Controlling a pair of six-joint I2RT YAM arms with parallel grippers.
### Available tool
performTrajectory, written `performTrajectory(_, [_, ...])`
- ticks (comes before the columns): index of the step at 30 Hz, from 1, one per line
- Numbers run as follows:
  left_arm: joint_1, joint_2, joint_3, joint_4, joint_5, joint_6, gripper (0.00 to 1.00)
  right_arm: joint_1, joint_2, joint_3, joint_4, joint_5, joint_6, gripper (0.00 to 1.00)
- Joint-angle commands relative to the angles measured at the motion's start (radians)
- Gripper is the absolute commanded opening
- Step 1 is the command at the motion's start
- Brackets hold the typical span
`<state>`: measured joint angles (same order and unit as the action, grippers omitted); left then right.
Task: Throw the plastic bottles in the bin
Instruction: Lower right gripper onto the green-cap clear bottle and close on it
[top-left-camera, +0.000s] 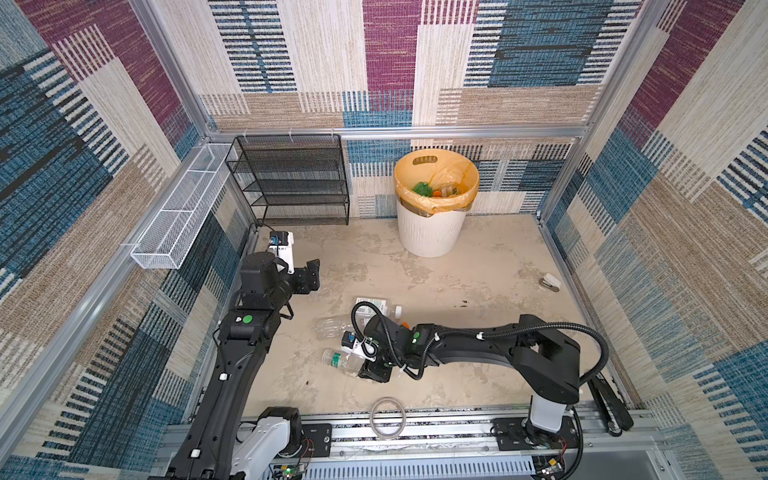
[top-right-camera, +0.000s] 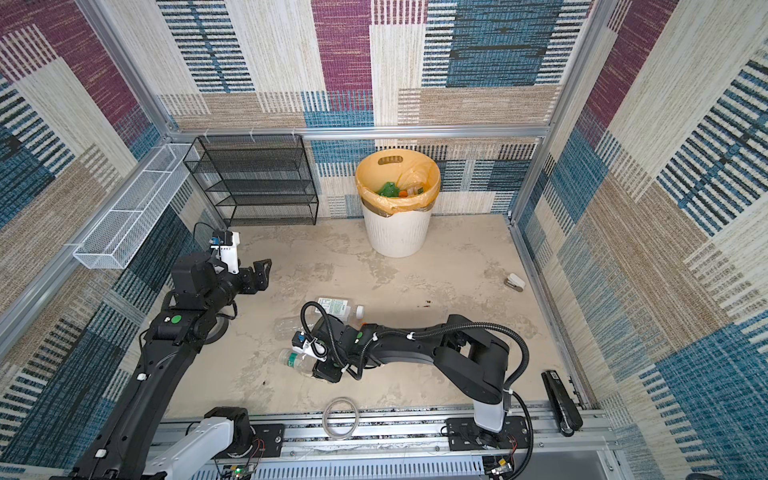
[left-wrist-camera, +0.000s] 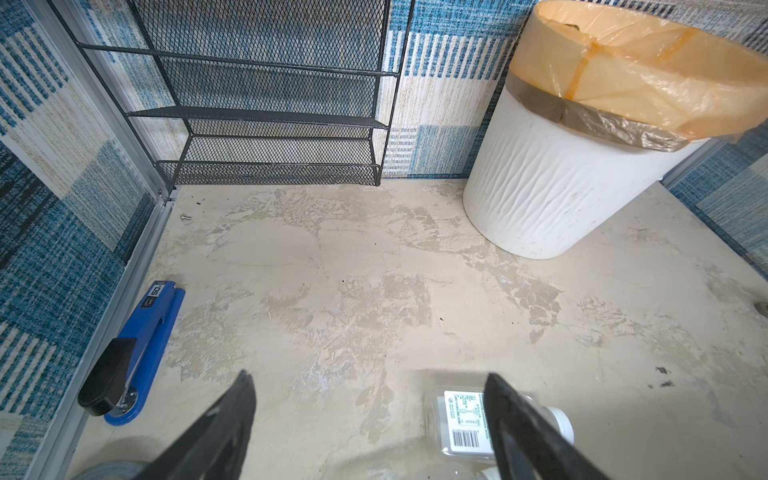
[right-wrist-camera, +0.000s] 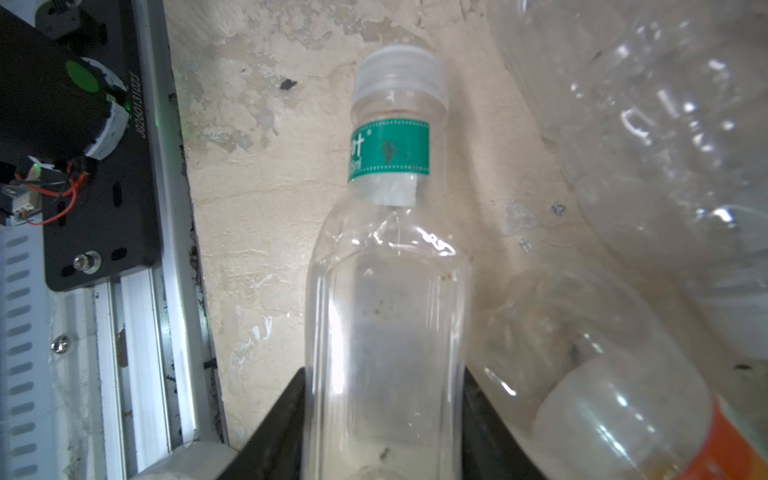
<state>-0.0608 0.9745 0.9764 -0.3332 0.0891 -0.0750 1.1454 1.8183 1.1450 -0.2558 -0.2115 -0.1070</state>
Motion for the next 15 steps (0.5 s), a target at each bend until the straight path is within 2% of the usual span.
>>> performTrajectory(1, [0.001,0.0,0.001,0.011,0.012,-0.012,0.86,0.002,-0.048,-0.009,0.057,-0.023,0.002,0.44])
performTrajectory(15, [0.001,-0.002,-0.001,0.007,0.013,-0.008,0.85,-0.013,-0.209,-0.109,0.101,-0.026,0.057,0.42])
